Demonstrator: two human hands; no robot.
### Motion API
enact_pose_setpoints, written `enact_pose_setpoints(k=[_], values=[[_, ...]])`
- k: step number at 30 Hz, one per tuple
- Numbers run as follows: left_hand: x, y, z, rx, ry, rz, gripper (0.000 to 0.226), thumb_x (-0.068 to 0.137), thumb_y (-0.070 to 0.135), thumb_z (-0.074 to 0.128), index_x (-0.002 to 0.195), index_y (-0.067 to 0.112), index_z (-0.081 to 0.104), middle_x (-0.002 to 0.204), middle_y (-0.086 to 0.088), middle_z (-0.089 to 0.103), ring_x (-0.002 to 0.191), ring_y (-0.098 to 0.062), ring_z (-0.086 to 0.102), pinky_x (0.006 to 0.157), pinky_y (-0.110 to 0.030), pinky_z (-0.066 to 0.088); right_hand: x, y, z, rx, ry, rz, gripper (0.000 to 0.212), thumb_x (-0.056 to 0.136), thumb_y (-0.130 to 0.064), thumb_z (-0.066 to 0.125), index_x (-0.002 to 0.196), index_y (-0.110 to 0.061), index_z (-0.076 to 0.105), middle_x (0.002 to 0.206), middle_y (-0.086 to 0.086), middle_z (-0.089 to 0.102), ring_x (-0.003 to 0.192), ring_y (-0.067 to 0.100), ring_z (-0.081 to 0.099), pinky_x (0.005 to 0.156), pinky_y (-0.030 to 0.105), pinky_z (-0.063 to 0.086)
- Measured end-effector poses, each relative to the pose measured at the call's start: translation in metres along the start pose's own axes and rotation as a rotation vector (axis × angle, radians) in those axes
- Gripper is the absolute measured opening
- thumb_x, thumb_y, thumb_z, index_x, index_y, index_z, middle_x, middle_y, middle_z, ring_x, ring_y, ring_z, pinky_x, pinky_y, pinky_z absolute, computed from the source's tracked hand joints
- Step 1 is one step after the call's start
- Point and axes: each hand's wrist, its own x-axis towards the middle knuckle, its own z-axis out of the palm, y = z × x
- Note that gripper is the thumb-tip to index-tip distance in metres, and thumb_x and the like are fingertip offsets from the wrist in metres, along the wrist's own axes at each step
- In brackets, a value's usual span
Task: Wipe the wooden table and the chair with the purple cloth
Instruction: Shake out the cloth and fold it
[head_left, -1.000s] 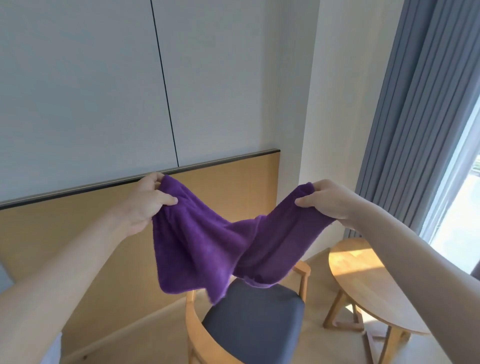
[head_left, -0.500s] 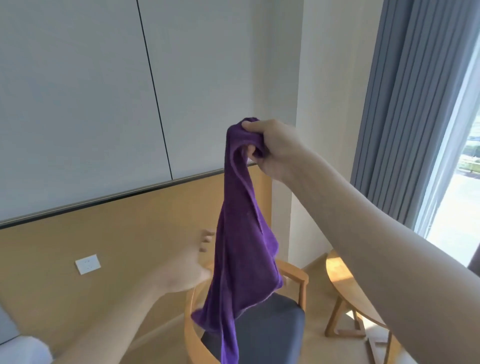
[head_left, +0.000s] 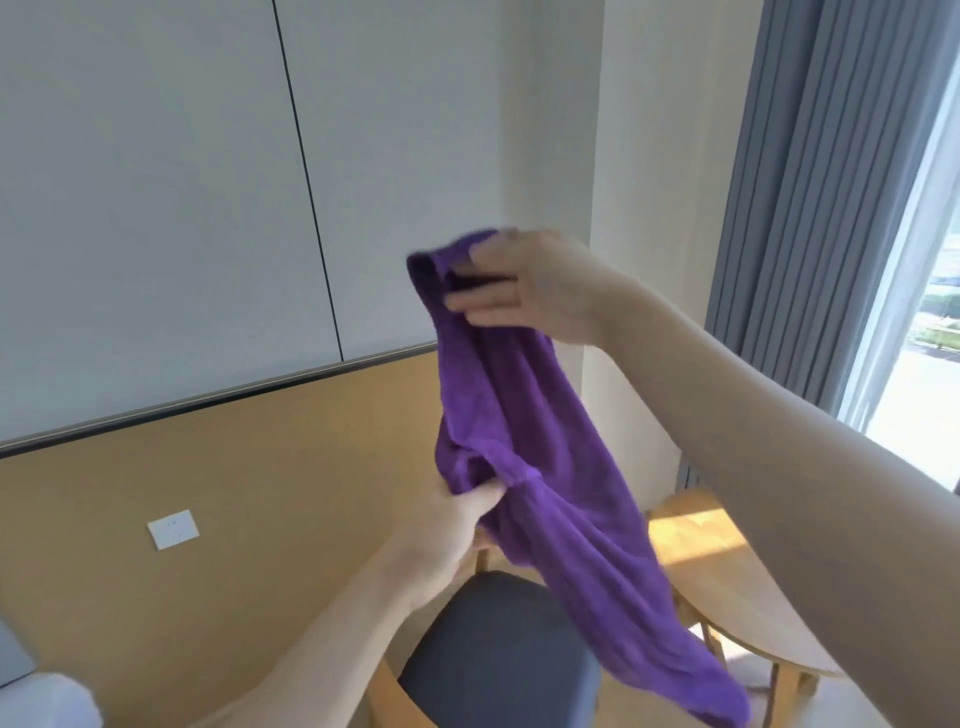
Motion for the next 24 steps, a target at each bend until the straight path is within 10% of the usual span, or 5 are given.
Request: enact_pose_setpoints(k=[7,12,19,24], values=[[0.007,0.034,-0.006,-0.431,-0.222,-0.023,0.046,0.08,0.004,0.067,0.127,0.005,0.066,0.118,-0.015,0.067,0.103,-0.029,0.066,0.09,-0.042,0.056,-0.078,0.167,-0.073,-0.338,0.243,0.403,0.032,0.102,-0.023,0.057,0.133,-0.016,0.056,0.104,0.015,0.068,0.078,0.023,0.068,0.071,0.037,0.056],[0.007,0.055,-0.015,-0.258,-0.255,-0.041,0.058,0.073,-0.003,0.068,0.129,0.008,0.059,0.115,-0.015,0.066,0.101,-0.032,0.067,0.089,-0.043,0.057,-0.127,0.262,-0.029,-0.477,-0.355,0.913,0.084,0.091,-0.082,0.027,0.126,-0.017,0.068,0.125,0.002,0.071,0.118,0.02,0.064,0.111,0.047,0.041],[-0.005,0.119,-0.056,0.055,-0.429,-0.015,0.045,0.082,-0.008,0.055,0.126,0.003,0.056,0.107,-0.014,0.066,0.099,-0.03,0.065,0.086,-0.039,0.055,-0.101,0.257,0.045,0.11,-0.155,0.519,0.028,0.1,-0.021,0.033,0.101,-0.01,0.059,0.088,0.013,0.058,0.081,0.027,0.052,0.08,0.038,0.042],[-0.013,0.151,-0.1,0.354,-0.265,-0.084,0.059,0.082,-0.011,0.058,0.139,-0.006,0.043,0.134,-0.026,0.058,0.122,-0.041,0.058,0.106,-0.052,0.047,-0.075,0.24,0.028,-0.769,-0.071,0.286,0.051,0.106,-0.043,0.035,0.089,-0.005,0.065,0.083,0.012,0.068,0.079,0.029,0.064,0.078,0.043,0.054]])
